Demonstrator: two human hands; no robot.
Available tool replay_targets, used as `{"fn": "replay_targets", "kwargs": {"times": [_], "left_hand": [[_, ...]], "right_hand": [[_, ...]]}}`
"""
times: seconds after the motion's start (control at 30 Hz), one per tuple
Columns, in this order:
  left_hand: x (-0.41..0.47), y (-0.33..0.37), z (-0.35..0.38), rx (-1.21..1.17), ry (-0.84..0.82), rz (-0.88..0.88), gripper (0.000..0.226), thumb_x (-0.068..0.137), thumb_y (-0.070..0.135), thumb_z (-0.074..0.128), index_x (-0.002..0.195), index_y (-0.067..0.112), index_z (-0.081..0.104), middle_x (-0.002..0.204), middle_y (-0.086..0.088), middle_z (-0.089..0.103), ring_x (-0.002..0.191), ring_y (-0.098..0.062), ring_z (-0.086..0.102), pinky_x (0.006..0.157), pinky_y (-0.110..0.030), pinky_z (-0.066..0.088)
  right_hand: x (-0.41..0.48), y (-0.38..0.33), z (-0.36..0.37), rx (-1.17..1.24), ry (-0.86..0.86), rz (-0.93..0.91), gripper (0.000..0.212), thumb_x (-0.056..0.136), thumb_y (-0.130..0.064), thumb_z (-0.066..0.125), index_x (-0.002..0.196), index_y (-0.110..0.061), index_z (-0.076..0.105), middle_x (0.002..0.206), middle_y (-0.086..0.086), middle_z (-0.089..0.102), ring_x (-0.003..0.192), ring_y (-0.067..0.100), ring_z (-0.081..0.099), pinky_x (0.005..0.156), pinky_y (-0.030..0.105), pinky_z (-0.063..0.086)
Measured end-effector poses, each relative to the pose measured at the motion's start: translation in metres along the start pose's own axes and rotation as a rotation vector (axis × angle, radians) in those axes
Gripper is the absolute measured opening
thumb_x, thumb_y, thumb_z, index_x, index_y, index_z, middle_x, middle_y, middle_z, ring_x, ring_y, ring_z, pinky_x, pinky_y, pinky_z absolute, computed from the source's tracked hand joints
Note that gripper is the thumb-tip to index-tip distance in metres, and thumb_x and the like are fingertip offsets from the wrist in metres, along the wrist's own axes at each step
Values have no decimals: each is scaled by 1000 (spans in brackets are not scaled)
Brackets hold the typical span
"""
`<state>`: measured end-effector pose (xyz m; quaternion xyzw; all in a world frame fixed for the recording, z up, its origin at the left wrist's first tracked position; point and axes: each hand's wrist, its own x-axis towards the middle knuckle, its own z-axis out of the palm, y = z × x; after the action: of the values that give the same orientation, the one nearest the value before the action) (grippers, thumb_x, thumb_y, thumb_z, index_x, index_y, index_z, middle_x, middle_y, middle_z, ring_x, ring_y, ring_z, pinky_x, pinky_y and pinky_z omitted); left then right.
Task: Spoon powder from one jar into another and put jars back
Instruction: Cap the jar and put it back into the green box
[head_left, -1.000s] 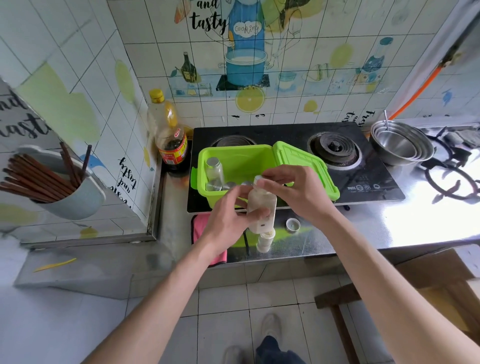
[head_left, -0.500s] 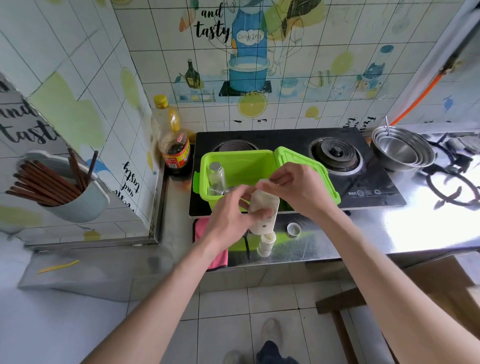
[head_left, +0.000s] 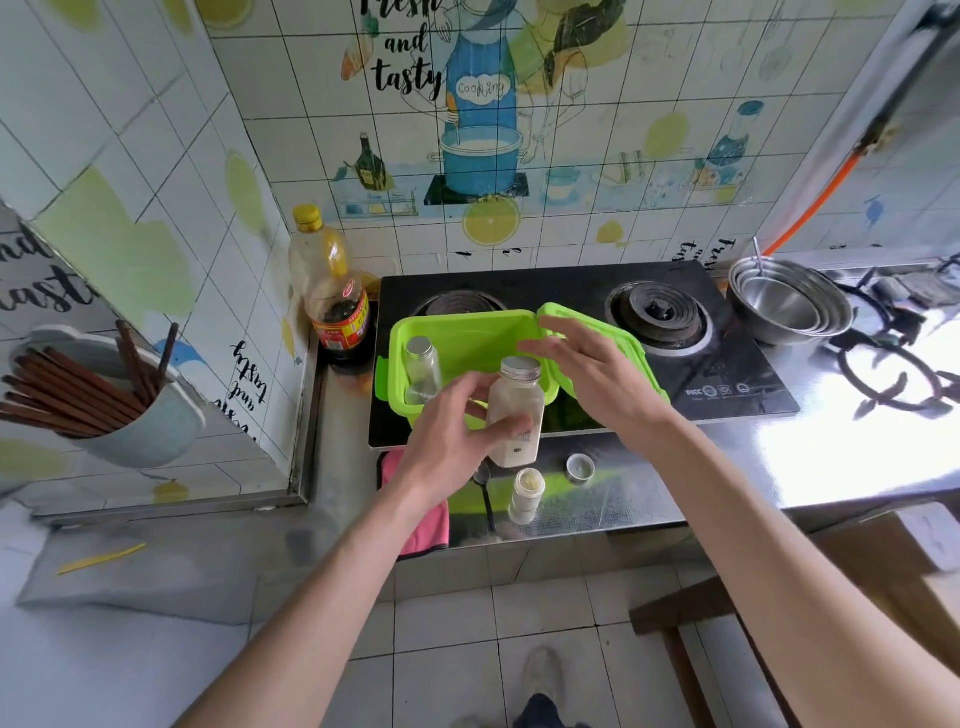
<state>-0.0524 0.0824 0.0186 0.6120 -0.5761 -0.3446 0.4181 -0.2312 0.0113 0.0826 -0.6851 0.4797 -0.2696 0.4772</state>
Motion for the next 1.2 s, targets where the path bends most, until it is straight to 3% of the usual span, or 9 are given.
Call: {"fn": "replay_targets", "kwargs": {"times": [0.17,0.37,0.5,0.57,0.73,0.9,1.0,1.1,1.2], "left_hand": [[7,-2,-3,-14,1,-17,51,80,54,83,119,26,68,111,16,72,99,-1,66,84,-27,53],[10,1,-1,-44,-7,-9,52,81,52,83,124,24,69,111,14,73,99,-2,67,86,-31,55],[15,5,1,-93,-47,-4,48,82,47,85,123,26,70,109,12,74,99,-9,69,84,-41,60],[19,5,1,-78,-30,3,46,83,46,85,122,26,70,109,12,74,98,-7,69,85,-34,58],[25,3,0,-37,3,-6,52,82,49,83,127,26,69,111,12,74,95,-2,69,78,-19,52],[27,7,-1,-94,-19,-17,51,83,49,82,127,26,69,111,11,75,95,-7,72,75,-27,57],[29,15,0,-92,-51,5,46,86,45,81,127,29,69,109,14,76,93,-7,71,78,-26,55],[32,17,0,-80,-46,13,42,87,46,81,124,31,70,108,16,76,92,-10,72,81,-34,59],[33,13,1,-44,-29,15,47,85,45,83,127,29,70,109,17,76,94,-6,71,83,-34,59]], "right_hand": [[-7,-2,0,111,39,33,32,109,-14,45,139,-8,56,122,4,74,113,-1,65,102,25,48],[-1,-11,-10,80,222,60,30,102,-4,46,126,-10,63,109,2,78,102,7,69,90,31,53],[5,-17,-4,188,54,108,30,107,-14,49,134,-9,63,125,3,73,119,14,63,105,33,46],[3,-17,-3,301,21,150,31,109,-16,46,134,-9,62,126,5,73,121,17,63,106,35,46],[1,-12,-15,301,34,173,29,107,-14,51,133,-11,64,122,6,74,119,16,66,102,33,49],[10,-8,-21,193,185,85,27,99,-10,61,125,-14,69,116,1,76,113,12,68,98,29,53],[14,-10,-21,192,52,28,33,99,-5,60,129,-15,69,120,-3,76,112,5,68,95,19,51],[14,-10,-21,293,38,76,29,99,-5,60,123,-14,74,119,1,77,119,16,67,100,29,51],[12,-7,-24,328,54,106,25,100,-8,59,120,-13,75,118,2,77,114,14,68,91,25,52]]}}
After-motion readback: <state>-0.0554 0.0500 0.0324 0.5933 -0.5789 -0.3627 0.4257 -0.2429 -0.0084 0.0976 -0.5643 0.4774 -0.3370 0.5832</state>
